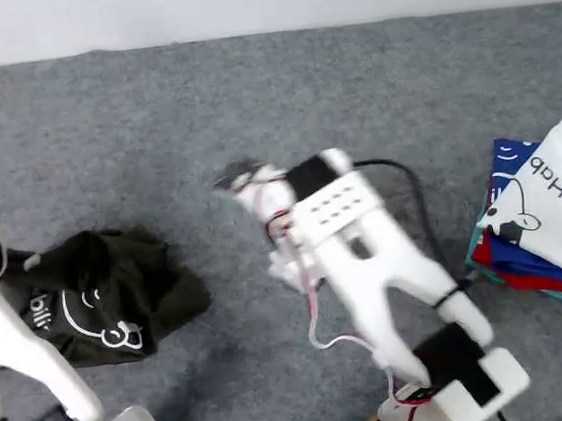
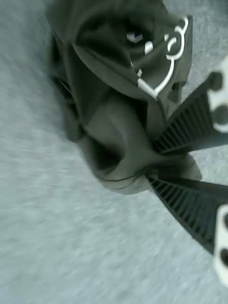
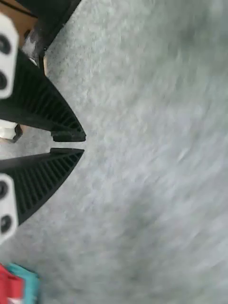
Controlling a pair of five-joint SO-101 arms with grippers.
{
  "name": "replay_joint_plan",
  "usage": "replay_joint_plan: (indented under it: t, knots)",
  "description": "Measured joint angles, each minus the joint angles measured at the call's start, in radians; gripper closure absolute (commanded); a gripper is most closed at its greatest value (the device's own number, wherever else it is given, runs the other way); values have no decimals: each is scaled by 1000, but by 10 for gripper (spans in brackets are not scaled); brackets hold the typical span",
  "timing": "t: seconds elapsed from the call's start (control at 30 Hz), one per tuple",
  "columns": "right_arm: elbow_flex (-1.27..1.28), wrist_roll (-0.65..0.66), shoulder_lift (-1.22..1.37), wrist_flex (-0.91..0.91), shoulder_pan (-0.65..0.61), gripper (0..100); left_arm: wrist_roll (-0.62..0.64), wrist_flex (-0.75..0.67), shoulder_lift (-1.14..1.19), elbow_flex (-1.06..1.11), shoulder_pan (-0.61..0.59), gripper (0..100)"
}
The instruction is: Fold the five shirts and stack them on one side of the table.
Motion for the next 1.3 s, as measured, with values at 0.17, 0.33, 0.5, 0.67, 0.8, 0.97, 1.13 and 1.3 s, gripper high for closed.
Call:
replay_joint_plan:
  t: [0.17,0.33,0.5,0.67,0.8,0.97,1.13,1.3]
  knots:
    - [-150,-17,172,-63,-107,813,6,-21,175,6,-95,986]
    - [-361,-58,371,-78,-190,812,6,-54,235,6,-172,986]
    - [-565,-77,559,-78,-278,812,-3,-75,245,6,-193,986]
    - [-732,-77,730,-78,-348,814,-3,-75,245,6,-195,986]
    - [-832,-77,850,-78,-373,818,-3,-75,245,6,-195,986]
    - [-948,-78,961,-74,-362,998,-3,-75,245,6,-195,986]
    - [-1096,-77,1017,9,-301,984,-3,-75,245,6,-195,986]
    - [-1204,-55,1030,83,-218,989,-3,-75,245,6,-172,986]
